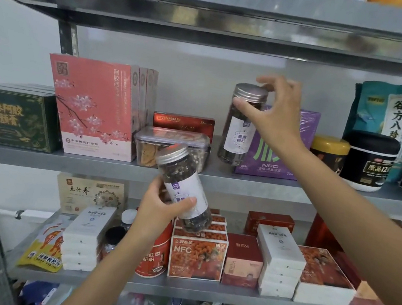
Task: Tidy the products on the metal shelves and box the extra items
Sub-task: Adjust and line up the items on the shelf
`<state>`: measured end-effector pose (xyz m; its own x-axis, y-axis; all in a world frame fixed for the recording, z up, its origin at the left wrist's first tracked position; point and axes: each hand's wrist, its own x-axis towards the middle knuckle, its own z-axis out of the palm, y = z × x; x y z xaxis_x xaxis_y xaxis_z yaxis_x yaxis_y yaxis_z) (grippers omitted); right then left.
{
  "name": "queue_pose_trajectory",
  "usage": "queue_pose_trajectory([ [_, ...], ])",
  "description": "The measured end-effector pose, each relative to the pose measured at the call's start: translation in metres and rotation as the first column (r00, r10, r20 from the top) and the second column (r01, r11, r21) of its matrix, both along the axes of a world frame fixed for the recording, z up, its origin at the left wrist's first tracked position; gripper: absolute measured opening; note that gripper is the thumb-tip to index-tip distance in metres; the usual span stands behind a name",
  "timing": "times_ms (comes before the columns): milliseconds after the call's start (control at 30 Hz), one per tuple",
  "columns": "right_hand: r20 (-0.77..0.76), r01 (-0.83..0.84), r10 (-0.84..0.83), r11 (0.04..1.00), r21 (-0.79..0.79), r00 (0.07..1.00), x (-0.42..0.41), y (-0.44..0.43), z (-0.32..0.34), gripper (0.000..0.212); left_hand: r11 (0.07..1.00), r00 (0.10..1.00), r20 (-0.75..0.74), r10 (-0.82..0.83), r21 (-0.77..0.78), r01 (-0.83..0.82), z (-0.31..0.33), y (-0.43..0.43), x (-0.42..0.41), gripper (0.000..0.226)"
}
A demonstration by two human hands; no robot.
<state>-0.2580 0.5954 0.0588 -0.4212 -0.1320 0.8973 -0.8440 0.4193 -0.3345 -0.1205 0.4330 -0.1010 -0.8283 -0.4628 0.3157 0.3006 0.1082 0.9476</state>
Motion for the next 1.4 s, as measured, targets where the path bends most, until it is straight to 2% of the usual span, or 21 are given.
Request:
queue_pose_trajectory([
  [67,0.077,-0.055,0.066,0.989,-0.137,0.995,0.005,0.011,-0.009,0.053,0.998,0.999,-0.044,-0.003,-0.061,0.000,0.012,-0.001,-0.004,0.061],
  [167,0.224,-0.162,0.241,0.933,-0.320,0.944,0.009,0.026,-0.030,0.049,0.983,0.990,-0.136,-0.046,-0.183,0.021,0.037,-0.001,-0.010,0.092],
  [233,0.292,-0.220,0.346,0.895,-0.387,0.892,0.010,0.034,-0.047,0.048,0.954,0.980,-0.184,-0.069,-0.299,0.011,0.056,0.001,-0.015,0.113],
  [300,0.318,-0.229,0.368,0.888,-0.399,0.874,0.010,0.040,-0.066,0.049,0.917,0.976,-0.208,-0.072,-0.399,-0.017,0.074,0.004,-0.021,0.123],
  [533,0.367,-0.231,0.393,0.881,-0.412,0.843,0.012,0.045,-0.107,0.047,0.787,0.983,-0.183,0.019,-0.604,-0.127,0.116,0.016,-0.064,0.094],
  [700,0.345,-0.263,0.421,0.869,-0.419,0.839,0.014,0.047,-0.113,0.043,0.768,0.996,-0.084,0.034,-0.635,-0.080,0.125,0.013,-0.092,0.093],
  [767,0.333,-0.268,0.426,0.864,-0.427,0.841,0.014,0.049,-0.113,0.041,0.729,0.997,-0.056,0.052,-0.681,-0.076,0.124,0.015,-0.101,0.092],
  [867,0.314,-0.271,0.438,0.848,-0.456,0.842,0.013,0.052,-0.112,0.040,0.651,0.992,-0.064,0.108,-0.749,-0.119,0.119,0.019,-0.111,0.093],
  [1033,0.326,-0.269,0.446,0.843,-0.465,0.834,0.012,0.055,-0.111,0.042,0.618,0.982,-0.055,0.181,-0.771,-0.157,0.121,0.014,-0.124,0.094],
  [1133,0.324,-0.260,0.444,0.838,-0.480,0.835,0.011,0.056,-0.110,0.039,0.587,0.976,-0.014,0.217,-0.797,-0.142,0.118,0.012,-0.127,0.103],
  [1200,0.330,-0.260,0.456,0.829,-0.495,0.826,0.011,0.057,-0.110,0.034,0.517,0.950,-0.098,0.297,-0.820,-0.246,0.114,0.018,-0.123,0.107],
  [1267,0.339,-0.264,0.477,0.815,-0.515,0.811,0.011,0.058,-0.110,0.029,0.463,0.889,-0.353,0.291,-0.761,-0.454,0.102,0.029,-0.111,0.089],
  [1300,0.340,-0.266,0.489,0.805,-0.530,0.803,0.011,0.058,-0.110,0.029,0.492,0.844,-0.479,0.243,-0.689,-0.532,0.091,0.037,-0.103,0.074],
  [1333,0.342,-0.268,0.504,0.793,-0.547,0.793,0.012,0.059,-0.110,0.029,0.565,0.817,-0.545,0.191,-0.619,-0.545,0.076,0.046,-0.096,0.060],
  [1367,0.344,-0.271,0.521,0.779,-0.565,0.781,0.012,0.059,-0.109,0.030,0.677,0.833,-0.538,0.129,-0.566,-0.470,0.061,0.056,-0.087,0.052],
  [1400,0.347,-0.271,0.535,0.767,-0.581,0.770,0.013,0.058,-0.109,0.030,0.798,0.894,-0.445,0.058,-0.517,-0.309,0.045,0.068,-0.079,0.048],
])
